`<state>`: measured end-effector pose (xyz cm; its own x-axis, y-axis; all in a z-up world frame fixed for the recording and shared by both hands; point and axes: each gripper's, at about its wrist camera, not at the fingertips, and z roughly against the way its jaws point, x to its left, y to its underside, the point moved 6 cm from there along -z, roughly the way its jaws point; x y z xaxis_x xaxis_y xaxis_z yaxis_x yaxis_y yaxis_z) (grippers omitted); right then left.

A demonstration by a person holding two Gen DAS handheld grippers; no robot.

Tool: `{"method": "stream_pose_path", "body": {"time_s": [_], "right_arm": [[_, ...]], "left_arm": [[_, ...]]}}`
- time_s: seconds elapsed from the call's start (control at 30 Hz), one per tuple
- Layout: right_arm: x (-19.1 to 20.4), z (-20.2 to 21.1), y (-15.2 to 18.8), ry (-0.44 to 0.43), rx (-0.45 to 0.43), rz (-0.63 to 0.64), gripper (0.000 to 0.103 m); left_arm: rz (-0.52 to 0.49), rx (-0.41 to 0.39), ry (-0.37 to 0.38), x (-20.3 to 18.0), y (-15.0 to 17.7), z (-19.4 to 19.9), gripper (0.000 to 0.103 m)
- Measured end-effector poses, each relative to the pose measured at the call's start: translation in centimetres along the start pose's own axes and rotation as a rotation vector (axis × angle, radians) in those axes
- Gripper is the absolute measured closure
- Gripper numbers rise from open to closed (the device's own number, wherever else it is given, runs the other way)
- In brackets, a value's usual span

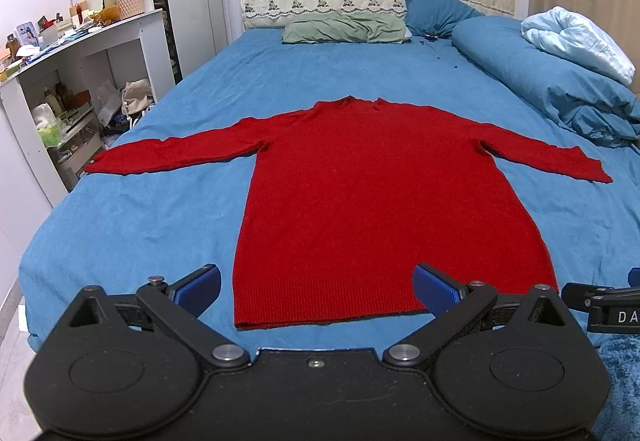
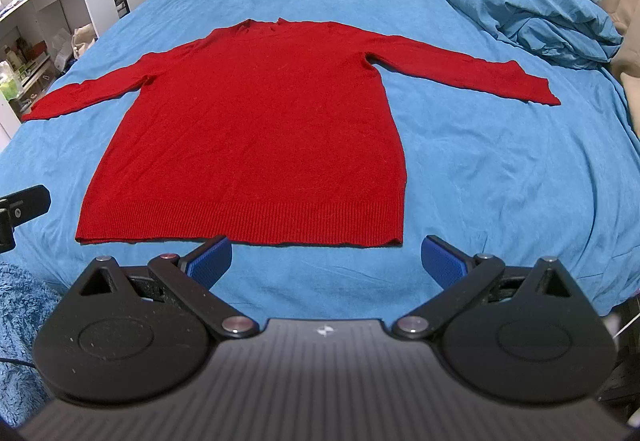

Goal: Fold small clothes

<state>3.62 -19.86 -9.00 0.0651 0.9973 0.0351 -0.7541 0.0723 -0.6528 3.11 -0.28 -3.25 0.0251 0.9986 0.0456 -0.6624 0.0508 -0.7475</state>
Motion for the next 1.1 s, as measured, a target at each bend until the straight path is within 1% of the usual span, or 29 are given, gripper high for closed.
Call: {"method": "stream_pose_path", "body": {"time_s": [1.1], "right_arm": [[0.21,0.08,-0.08,0.000,0.002,0.001,0.000]], "left_arm": [[0.001,0.001,0.000,-0.16,-0.29,0.05,0.000]]}}
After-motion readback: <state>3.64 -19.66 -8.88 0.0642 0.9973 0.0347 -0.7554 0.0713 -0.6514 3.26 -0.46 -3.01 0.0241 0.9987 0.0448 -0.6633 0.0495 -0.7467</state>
